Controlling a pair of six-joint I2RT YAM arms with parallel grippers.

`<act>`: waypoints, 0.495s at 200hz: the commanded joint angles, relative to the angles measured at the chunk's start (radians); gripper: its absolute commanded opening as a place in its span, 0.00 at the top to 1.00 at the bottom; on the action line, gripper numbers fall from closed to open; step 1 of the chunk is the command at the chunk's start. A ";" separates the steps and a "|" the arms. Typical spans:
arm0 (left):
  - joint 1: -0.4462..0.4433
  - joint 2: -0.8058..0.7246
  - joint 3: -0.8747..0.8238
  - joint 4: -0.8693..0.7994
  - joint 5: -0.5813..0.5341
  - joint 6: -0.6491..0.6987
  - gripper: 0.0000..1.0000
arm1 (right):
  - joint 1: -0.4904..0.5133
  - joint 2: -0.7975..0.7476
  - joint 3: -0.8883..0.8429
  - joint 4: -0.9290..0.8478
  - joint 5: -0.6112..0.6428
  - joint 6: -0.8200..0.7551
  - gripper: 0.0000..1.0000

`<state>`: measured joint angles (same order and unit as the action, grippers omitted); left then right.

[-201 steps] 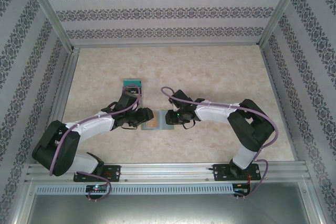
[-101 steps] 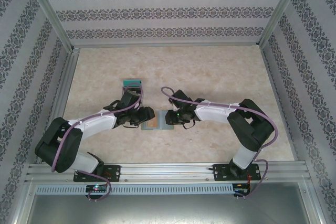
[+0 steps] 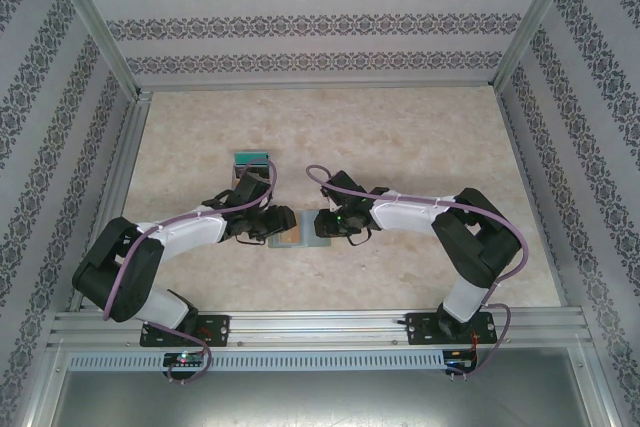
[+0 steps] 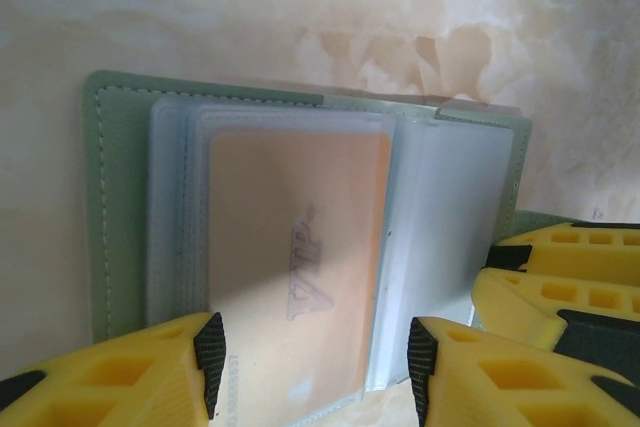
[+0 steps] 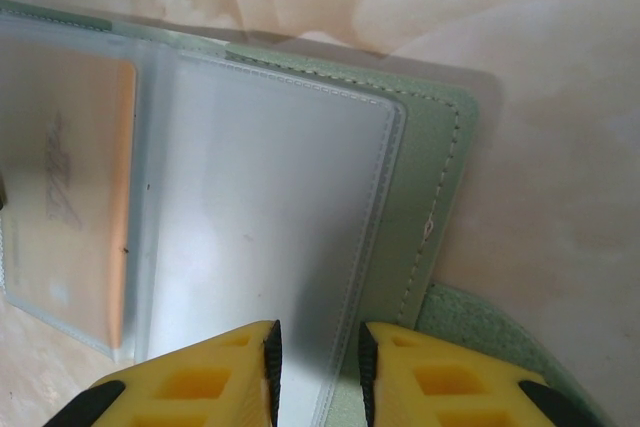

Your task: Take the credit cards out of the card holder

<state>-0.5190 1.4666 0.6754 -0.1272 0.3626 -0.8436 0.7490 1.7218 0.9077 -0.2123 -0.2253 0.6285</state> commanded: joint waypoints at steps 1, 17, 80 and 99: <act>-0.019 -0.010 0.028 -0.087 -0.051 0.027 0.46 | 0.006 0.027 0.008 -0.007 0.021 -0.013 0.69; -0.021 -0.023 0.038 -0.110 -0.069 0.035 0.46 | 0.006 0.027 0.008 -0.007 0.021 -0.012 0.69; -0.027 -0.019 0.034 -0.092 -0.044 0.037 0.46 | 0.007 0.025 0.003 -0.004 0.020 -0.010 0.69; -0.033 -0.003 0.033 -0.074 -0.034 0.035 0.46 | 0.006 0.024 0.001 -0.005 0.022 -0.009 0.69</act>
<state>-0.5304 1.4433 0.6914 -0.1986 0.3138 -0.8265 0.7490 1.7222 0.9077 -0.2123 -0.2253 0.6289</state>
